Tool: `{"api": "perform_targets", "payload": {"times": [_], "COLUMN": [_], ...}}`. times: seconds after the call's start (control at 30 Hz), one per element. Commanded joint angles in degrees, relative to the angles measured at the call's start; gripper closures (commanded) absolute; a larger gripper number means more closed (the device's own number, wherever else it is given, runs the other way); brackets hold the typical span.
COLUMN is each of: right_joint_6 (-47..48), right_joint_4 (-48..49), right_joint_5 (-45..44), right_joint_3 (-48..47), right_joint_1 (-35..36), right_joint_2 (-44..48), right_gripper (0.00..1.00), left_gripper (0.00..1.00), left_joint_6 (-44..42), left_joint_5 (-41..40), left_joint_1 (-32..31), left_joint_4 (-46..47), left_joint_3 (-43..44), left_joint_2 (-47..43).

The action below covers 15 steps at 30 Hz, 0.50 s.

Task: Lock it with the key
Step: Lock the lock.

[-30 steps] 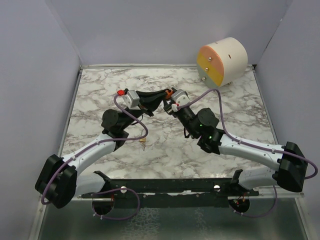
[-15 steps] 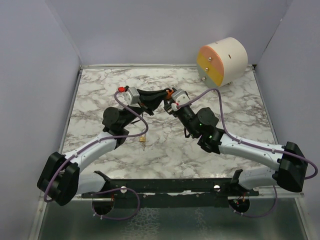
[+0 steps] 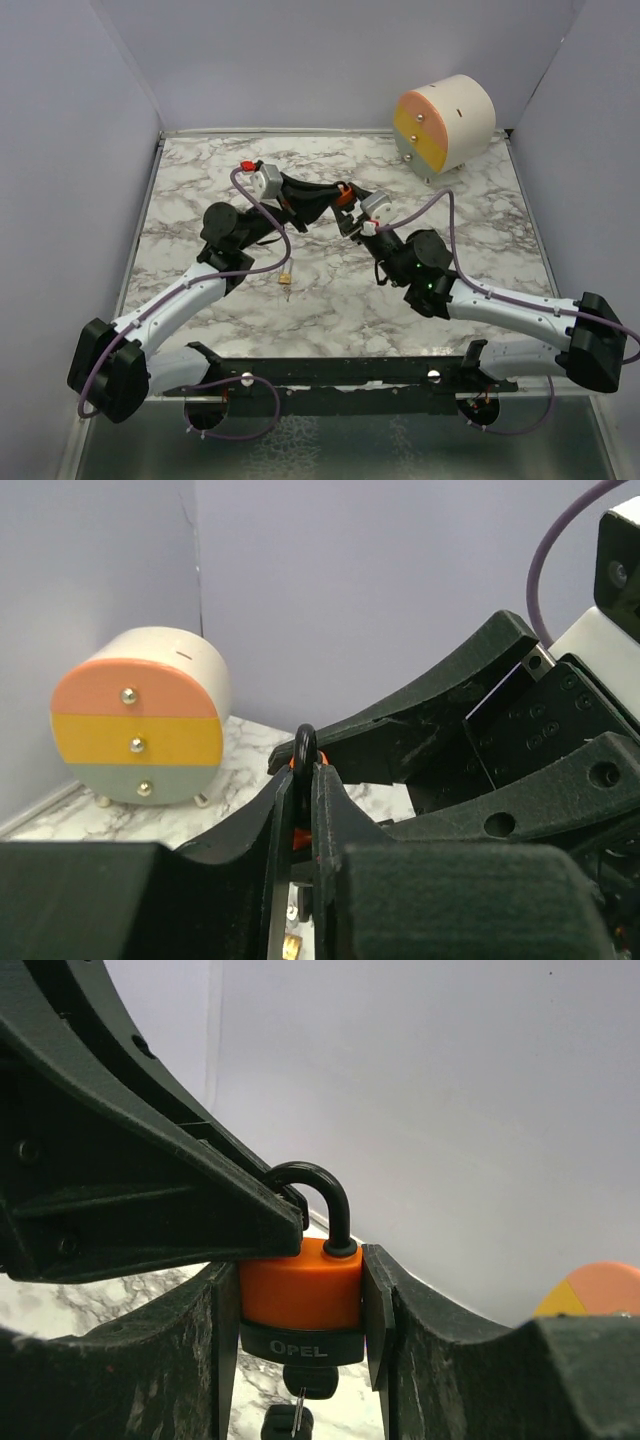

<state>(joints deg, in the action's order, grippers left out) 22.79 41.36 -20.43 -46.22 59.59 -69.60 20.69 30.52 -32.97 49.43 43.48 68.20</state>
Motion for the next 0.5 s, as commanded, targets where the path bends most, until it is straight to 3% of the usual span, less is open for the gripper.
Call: {"api": "perform_targets", "payload": {"times": [0.0,0.17,0.47], "right_joint_6": [-4.9,-6.4,-9.7], "right_joint_4": [27.0,26.5,24.4], "right_joint_5": [10.3,8.7,7.8], "right_joint_3": [-1.0,1.9,5.3], "right_joint_1": [3.4,3.4,3.4], "right_joint_2": [6.4,6.7,6.2], "right_gripper": [0.99,0.99,0.99], "left_gripper": [0.83,0.67,0.6], "left_joint_6": [-0.5,-0.1,-0.4], "left_joint_5": [4.9,5.2,3.2], "left_joint_1": [-0.6,-0.6,-0.6], "left_joint_4": [-26.6,-27.5,-27.4], "left_joint_3": [-1.7,0.9,6.0], "left_joint_2": [1.3,-2.4,-7.6]}}
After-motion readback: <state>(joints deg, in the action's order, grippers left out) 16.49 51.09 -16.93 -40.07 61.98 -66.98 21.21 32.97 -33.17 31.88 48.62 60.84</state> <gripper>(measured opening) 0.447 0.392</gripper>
